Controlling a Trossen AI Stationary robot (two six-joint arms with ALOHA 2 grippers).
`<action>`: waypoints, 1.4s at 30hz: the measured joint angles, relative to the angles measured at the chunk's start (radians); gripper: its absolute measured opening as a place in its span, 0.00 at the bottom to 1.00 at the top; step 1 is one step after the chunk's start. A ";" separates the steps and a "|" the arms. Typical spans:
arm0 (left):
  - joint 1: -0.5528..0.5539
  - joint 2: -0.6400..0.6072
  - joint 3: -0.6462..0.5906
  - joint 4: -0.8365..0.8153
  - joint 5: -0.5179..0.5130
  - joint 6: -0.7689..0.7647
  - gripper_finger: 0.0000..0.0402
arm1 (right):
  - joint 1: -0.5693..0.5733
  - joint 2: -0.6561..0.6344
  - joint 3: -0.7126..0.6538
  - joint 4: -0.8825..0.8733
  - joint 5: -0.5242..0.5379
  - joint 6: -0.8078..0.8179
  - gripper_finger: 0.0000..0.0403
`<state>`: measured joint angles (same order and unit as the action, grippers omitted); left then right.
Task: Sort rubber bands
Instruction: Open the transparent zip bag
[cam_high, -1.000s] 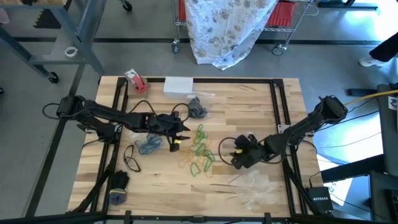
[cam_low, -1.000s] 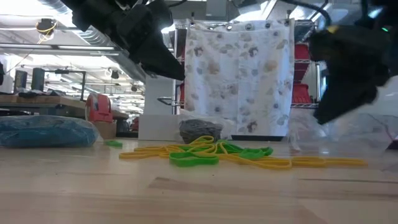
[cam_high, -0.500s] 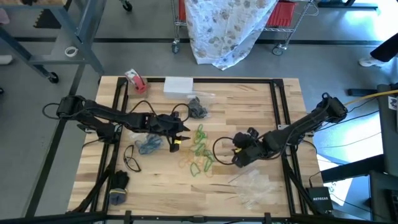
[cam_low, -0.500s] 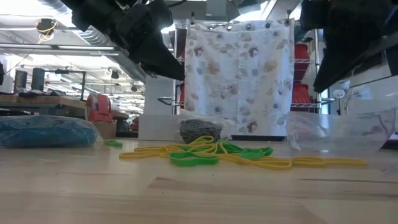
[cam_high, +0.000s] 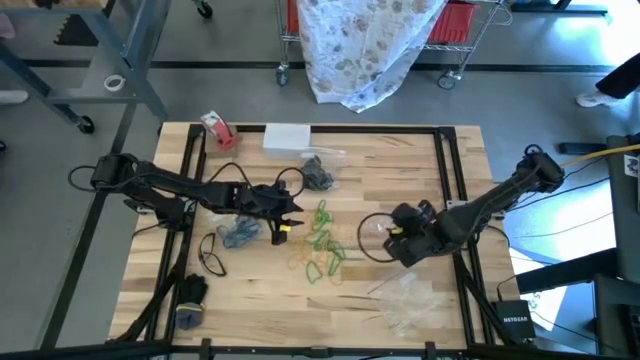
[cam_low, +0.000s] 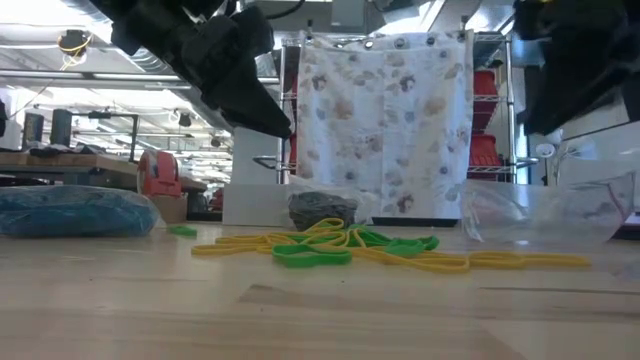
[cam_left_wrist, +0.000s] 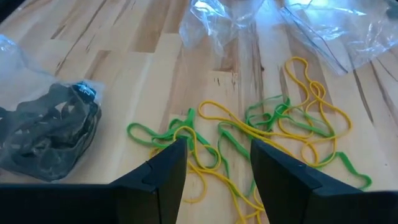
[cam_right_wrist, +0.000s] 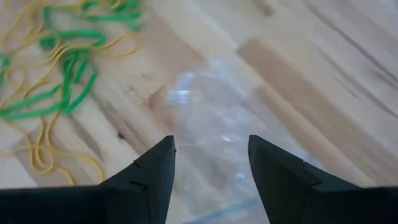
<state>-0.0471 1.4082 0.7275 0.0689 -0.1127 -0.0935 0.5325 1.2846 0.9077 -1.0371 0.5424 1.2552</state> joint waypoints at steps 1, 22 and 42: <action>0.000 0.000 0.000 0.000 0.000 0.000 0.43 | 0.012 -0.014 0.000 -0.033 0.013 0.048 0.48; -0.001 0.000 0.000 0.011 -0.005 -0.004 0.43 | 0.255 -0.122 -0.194 -0.128 -0.011 0.728 0.48; -0.001 0.000 0.001 0.026 -0.004 -0.001 0.43 | 0.353 -0.132 -0.266 -0.079 0.026 0.953 0.48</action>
<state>-0.0483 1.4082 0.7280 0.0947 -0.1169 -0.0944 0.8860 1.1526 0.6418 -1.1166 0.5685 2.2077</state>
